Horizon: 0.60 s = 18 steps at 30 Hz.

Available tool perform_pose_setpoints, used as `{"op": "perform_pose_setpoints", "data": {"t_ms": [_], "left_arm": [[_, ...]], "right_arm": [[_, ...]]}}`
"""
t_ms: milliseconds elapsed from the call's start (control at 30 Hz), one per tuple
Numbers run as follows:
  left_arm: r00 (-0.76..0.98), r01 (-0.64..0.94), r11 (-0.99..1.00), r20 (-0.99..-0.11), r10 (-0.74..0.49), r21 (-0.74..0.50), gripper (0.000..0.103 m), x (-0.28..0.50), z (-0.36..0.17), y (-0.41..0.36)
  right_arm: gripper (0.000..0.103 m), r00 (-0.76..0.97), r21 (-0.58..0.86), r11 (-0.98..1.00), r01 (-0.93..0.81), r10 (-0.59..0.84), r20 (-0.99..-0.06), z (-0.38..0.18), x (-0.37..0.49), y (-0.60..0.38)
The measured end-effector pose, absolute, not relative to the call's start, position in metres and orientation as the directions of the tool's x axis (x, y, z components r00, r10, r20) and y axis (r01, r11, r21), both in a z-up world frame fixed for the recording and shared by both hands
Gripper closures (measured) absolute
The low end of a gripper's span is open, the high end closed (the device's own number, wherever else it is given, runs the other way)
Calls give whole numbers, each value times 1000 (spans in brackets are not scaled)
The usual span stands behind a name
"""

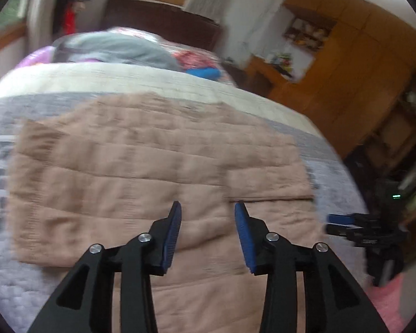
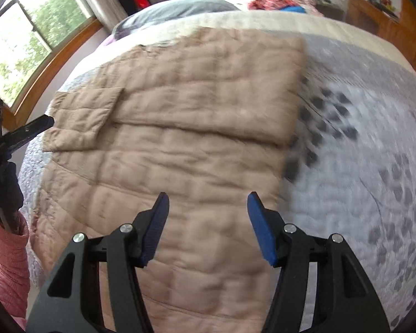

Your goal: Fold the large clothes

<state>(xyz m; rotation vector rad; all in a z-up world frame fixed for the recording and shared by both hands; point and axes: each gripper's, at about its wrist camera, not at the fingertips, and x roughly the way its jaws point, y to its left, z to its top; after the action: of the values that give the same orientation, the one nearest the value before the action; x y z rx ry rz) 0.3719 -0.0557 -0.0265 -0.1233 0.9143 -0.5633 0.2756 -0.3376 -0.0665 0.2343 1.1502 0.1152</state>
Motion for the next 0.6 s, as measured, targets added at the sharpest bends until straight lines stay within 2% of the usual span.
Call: {"op": "perform_pose_setpoints", "data": {"t_ms": [100,200,333,567,600], "left_arm": [[547,230,970,-813,-200,-84,64,390,-36,-35],[485,181,983,-872,-73,18,65,407,-62,-30],[416,208,978,-907,-66,24,65,414,-97,-35],[427,207,977,-895,-128,-41,65,411,-101,-19],[428,207,977,-894,-135,-49,65,410,-100,-18]], "right_arm": [[45,386,263,965,-12,247,-889,-58,303,-310],[47,341,295,954,-48,293,-893,-58,335,-275],[50,278,330,940,-82,340,-898,-68,368,-230],[51,199,421,904,-67,426,-883,-95,414,-189],[58,194,430,901,-62,433,-880,-99,420,-185]]}}
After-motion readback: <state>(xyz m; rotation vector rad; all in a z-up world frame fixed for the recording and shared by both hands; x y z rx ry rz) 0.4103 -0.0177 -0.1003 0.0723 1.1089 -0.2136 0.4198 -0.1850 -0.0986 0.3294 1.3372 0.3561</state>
